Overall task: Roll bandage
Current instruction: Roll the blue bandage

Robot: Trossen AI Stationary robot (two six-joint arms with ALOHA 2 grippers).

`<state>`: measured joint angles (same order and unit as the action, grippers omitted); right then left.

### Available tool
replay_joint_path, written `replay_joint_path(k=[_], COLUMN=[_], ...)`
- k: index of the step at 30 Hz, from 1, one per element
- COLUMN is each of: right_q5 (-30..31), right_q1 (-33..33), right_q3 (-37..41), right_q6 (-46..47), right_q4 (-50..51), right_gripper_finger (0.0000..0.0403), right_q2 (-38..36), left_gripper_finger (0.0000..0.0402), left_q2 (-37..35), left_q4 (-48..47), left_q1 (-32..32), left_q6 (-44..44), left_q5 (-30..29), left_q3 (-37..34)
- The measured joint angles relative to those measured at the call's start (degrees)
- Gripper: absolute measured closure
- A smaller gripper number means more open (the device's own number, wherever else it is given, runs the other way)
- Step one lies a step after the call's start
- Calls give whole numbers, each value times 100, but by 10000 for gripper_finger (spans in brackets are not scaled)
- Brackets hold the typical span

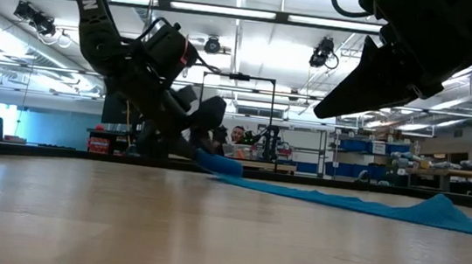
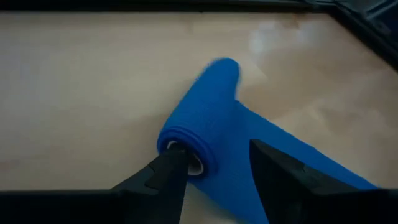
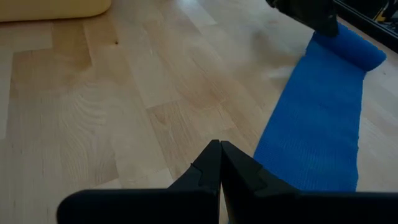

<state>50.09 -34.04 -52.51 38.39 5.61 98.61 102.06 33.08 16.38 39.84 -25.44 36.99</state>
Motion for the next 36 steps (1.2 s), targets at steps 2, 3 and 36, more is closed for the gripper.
replay_joint_path(k=[2,3,36], right_q5=[0,2,-2], right_q1=[0,0,1], right_q3=[0,0,0], right_q6=[-37,-53,-162], right_q4=[-1,0,-106], right_gripper_finger=[394,395,396], right_q2=[0,0,0], left_gripper_finger=[223,223,384], left_q2=[0,0,1114], left_q4=[0,1,1254], left_q1=[115,171,571], left_q6=[-64,-64,-1355], left_q5=[-7,-10,844], left_q3=[0,0,319])
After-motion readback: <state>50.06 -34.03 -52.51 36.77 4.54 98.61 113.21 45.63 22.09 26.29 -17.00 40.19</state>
